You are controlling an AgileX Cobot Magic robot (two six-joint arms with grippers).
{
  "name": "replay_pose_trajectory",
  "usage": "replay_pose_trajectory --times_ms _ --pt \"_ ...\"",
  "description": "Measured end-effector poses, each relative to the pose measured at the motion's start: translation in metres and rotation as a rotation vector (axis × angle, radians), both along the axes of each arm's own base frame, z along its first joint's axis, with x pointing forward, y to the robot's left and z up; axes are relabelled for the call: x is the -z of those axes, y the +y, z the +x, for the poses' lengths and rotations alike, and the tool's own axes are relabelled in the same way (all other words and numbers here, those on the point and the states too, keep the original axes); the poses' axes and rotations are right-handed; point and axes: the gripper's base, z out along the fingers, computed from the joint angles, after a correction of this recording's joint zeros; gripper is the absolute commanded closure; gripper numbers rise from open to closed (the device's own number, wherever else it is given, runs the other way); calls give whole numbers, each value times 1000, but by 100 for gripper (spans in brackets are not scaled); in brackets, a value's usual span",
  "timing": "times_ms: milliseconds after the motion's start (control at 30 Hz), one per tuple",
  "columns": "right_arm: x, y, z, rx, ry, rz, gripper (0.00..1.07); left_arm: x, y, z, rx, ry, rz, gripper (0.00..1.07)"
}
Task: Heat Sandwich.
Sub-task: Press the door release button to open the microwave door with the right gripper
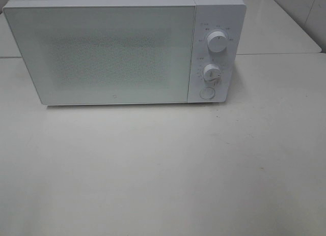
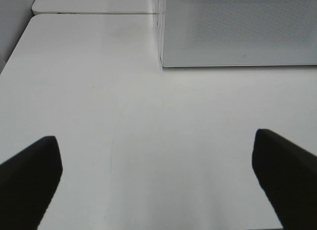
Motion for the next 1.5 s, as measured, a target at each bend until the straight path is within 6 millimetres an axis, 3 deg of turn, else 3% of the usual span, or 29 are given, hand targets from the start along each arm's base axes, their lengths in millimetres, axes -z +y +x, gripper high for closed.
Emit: replay_pose_trajectory --times_ms 567,733,1500 --pt "13 -13 -29 310 -169 45 31 0 0 0 0 0 0 5" --pt "14 -13 -39 340 -234 58 31 0 0 0 0 0 0 5" --pt "15 -13 -39 345 -233 57 31 0 0 0 0 0 0 5"
